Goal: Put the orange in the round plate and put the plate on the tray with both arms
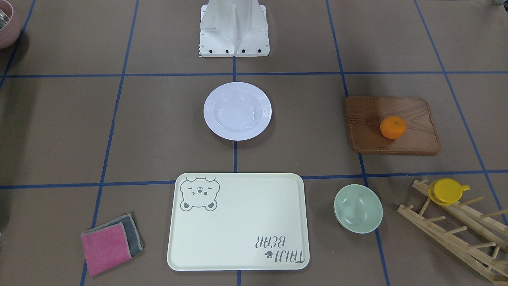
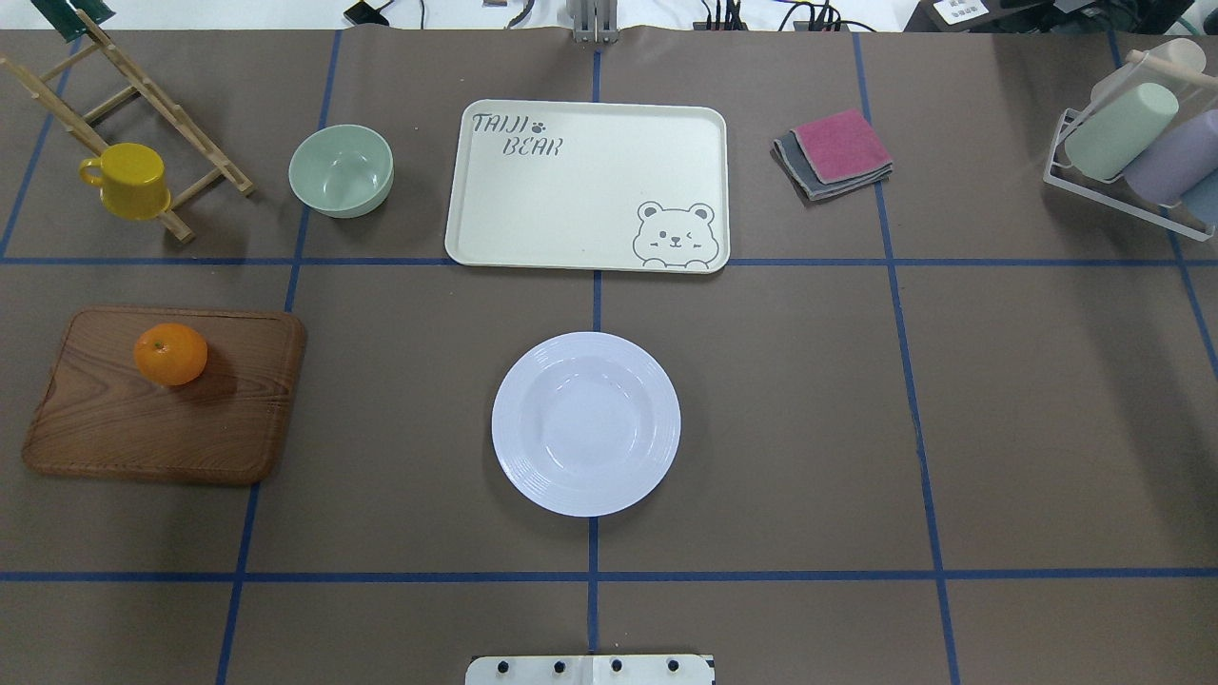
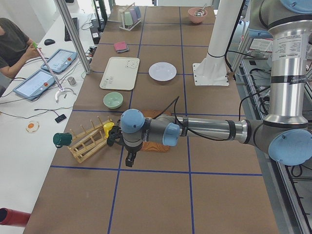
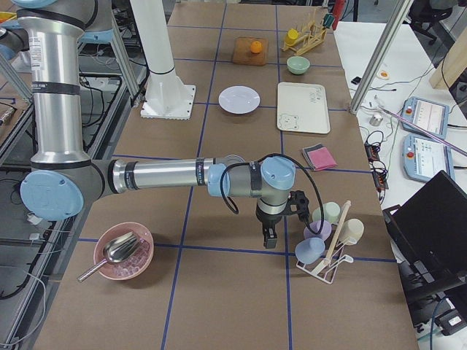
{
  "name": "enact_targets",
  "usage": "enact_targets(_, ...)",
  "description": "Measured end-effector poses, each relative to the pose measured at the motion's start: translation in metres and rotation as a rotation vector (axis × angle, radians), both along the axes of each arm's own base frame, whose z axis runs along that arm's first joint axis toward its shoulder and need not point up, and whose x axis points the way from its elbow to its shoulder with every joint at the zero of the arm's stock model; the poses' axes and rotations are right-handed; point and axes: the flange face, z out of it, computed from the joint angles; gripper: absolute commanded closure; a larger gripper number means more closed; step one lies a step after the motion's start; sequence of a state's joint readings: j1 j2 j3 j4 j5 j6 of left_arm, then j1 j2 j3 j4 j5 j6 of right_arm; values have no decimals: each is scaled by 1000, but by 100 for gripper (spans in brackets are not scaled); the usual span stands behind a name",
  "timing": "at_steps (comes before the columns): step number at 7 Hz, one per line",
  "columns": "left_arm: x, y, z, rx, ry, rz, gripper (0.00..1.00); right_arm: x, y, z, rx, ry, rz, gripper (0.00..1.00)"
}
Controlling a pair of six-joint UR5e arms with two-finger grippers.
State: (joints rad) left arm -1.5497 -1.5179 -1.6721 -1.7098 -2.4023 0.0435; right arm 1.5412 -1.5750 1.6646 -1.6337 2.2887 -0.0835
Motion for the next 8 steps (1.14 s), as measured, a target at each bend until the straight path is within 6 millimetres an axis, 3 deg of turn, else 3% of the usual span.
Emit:
enact_targets(3, 1, 0, -4, 8, 8, 2, 0, -1, 1, 9, -22, 1, 1, 0)
enact_targets(8, 1, 2, -9, 24, 10, 5, 0, -2, 1, 9, -19, 2, -3, 0)
